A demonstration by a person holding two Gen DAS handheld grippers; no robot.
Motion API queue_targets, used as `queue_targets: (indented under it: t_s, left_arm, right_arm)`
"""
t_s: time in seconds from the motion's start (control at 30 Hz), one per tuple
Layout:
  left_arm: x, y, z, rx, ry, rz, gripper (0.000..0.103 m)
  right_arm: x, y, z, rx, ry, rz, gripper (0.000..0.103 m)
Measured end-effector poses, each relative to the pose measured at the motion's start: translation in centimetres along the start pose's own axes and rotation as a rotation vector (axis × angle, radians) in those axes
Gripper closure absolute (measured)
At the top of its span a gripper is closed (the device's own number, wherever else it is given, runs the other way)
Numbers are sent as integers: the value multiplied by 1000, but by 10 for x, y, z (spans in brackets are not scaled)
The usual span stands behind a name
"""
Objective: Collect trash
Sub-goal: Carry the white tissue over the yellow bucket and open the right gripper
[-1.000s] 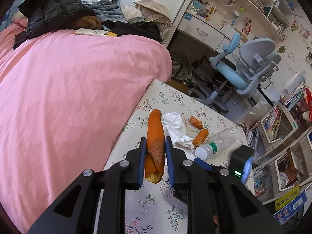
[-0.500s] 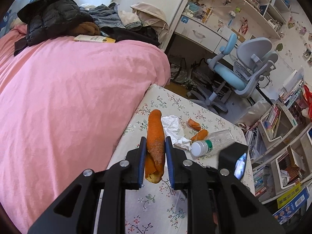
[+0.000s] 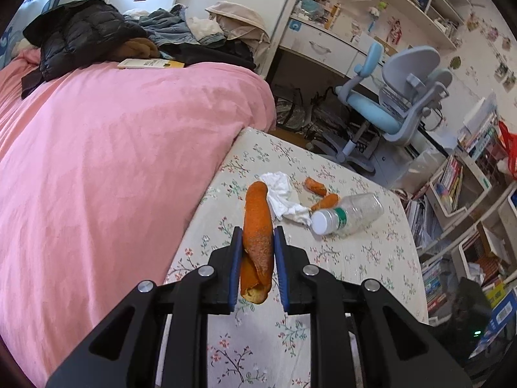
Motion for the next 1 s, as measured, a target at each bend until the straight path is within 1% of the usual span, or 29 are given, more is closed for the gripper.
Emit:
queue_targets:
  t_s: [0.2,0.43,0.67,1.0]
  left_arm:
    - [4,-12,-6,-37,8,7,83]
    - [8,-21,-11,-80,20,4,83]
    - [6,-23,-10,-72,25,8,83]
    - [7,-23,-10,-82,27,8,83]
  right_arm:
    - [15,-12,0,-32,18,-15,91]
    - [27,-23,0,-44,15,-29,91]
    - [28,-33,0,-57,26,-24,90]
    - [30,-40,12,-36,57,-28,90]
Point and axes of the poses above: each gripper's, at about its wrist camera, not at the fingertips, and x roughly against the way its jaws point, z to its left, y to its top, the point moved 2 cm from there along -x, roughly the way its jaws point
